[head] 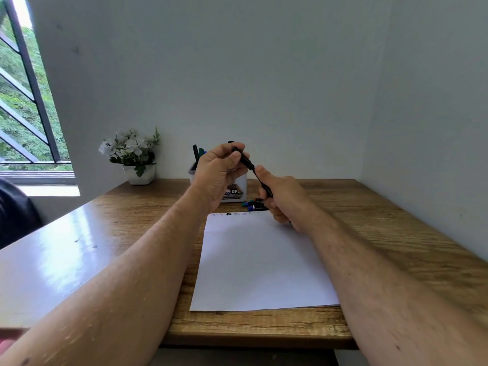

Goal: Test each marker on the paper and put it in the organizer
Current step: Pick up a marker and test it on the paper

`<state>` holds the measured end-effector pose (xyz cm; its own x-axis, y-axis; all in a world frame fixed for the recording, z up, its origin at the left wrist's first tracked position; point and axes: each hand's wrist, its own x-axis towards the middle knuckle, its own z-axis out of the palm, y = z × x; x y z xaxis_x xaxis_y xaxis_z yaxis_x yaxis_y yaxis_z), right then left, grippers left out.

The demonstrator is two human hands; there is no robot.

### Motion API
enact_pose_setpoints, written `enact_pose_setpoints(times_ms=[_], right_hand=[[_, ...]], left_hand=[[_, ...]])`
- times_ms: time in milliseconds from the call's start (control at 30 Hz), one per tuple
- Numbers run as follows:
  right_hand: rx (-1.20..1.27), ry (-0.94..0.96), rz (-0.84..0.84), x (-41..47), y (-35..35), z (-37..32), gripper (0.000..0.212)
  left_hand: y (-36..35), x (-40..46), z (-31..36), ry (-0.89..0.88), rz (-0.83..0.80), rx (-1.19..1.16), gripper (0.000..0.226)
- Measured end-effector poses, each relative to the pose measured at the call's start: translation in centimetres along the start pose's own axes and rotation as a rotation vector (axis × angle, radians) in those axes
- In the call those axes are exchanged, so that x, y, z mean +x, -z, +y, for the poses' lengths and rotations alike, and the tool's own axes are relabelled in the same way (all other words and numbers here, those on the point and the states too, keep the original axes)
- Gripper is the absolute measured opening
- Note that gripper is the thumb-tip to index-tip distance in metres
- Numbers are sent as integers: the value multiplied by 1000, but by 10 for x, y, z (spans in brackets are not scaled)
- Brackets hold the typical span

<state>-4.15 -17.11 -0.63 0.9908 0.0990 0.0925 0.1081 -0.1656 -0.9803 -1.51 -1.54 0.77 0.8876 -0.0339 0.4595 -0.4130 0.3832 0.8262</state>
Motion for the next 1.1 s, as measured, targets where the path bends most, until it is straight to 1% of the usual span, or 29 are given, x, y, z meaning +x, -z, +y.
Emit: enact_pose_setpoints(times_ms=[100,167,233,267,367,433,500,600,667,733,800,867,900,967,1000,1033,1100], right_hand=[[22,-1,90,2,3,2,47],[36,-5,158,2,5,3,31],[10,11,205,3,7,7,14],[5,25,213,4,7,9,11],[35,34,230,6,6,14,21],[54,26,239,7,6,15,25],[73,22,257,8,5,14,30],[142,10,272,9,4,12,39],[161,16,295,9,4,10,38],[121,46,328,9,6,11,28],[87,72,342,8,7,13,20],[53,90,356,6,7,14,9],[19,99,369,4,7,13,7],[-90,118,371,0,6,15,26],[-125,121,353,-1,5,16,31],[-139,119,333,-2,4,17,31],[-126,96,309,-1,3,19,19]], left_hand=[[2,2,3,-31,141,-30,27],[5,1,5,42,170,-56,29],[5,-2,5,170,129,-49,28],[4,-4,4,233,91,-34,27],[1,-7,1,359,-26,32,20],[2,-6,-2,380,-65,193,26],[4,-5,-6,357,-99,472,37],[4,-8,-14,311,-231,789,44],[3,-10,-18,268,-252,984,41],[4,-9,-21,216,-260,1142,38],[6,-7,-21,179,-284,1250,33],[8,-8,-19,199,-338,1331,27],[9,-10,-18,224,-365,1365,26],[10,-11,-19,276,-399,1418,28],[10,-11,-19,290,-411,1435,28],[9,-11,-20,293,-420,1441,28],[8,-10,-21,290,-425,1426,27]])
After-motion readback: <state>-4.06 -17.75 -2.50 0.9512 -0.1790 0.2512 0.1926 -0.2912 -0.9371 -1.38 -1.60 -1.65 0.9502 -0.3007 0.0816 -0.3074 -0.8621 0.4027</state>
